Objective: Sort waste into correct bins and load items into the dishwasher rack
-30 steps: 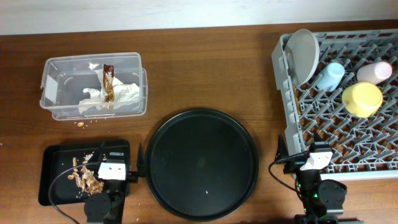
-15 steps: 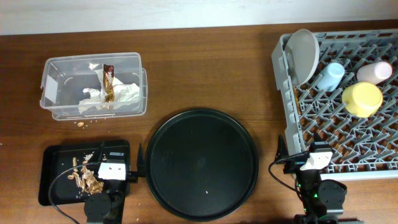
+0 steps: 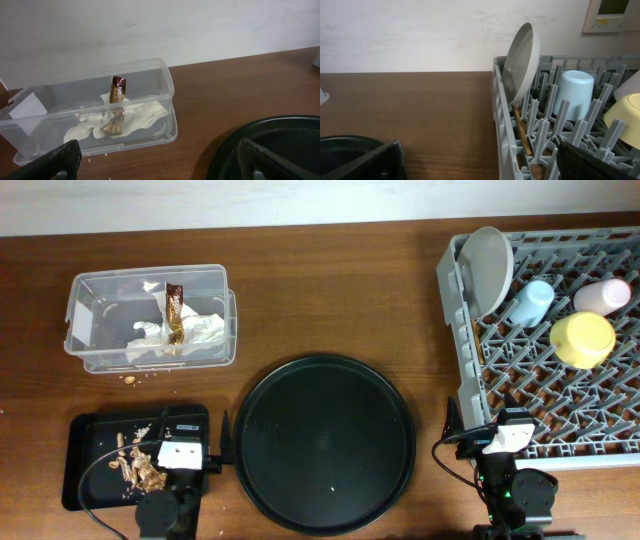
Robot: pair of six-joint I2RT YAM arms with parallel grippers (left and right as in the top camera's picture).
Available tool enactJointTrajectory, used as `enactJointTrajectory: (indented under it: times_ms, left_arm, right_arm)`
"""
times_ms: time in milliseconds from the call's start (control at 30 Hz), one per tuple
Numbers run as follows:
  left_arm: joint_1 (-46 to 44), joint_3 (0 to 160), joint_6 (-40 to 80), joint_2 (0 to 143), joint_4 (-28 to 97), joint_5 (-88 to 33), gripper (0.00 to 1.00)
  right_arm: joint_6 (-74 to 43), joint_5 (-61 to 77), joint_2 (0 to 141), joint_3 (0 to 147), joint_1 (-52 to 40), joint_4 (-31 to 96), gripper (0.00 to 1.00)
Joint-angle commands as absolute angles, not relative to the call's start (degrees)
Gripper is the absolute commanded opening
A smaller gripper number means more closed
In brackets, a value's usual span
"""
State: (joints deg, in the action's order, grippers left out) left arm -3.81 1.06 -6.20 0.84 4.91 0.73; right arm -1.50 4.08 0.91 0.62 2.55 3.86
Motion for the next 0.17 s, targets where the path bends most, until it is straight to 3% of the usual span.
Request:
enactJointTrajectory:
  times_ms: [0, 133]
  left_arm:
    - [-4.1, 0.5, -5.5, 0.3, 4.8, 1.1, 0.99]
    - [-4.1, 0.5, -5.5, 0.3, 4.8, 1.1, 0.99]
  right_arm:
    - [-1.7, 3.8, 0.4, 0.3, 2.8, 4.1, 0.99]
    - [-1.7, 3.8, 0.4, 0.3, 2.8, 4.1, 0.99]
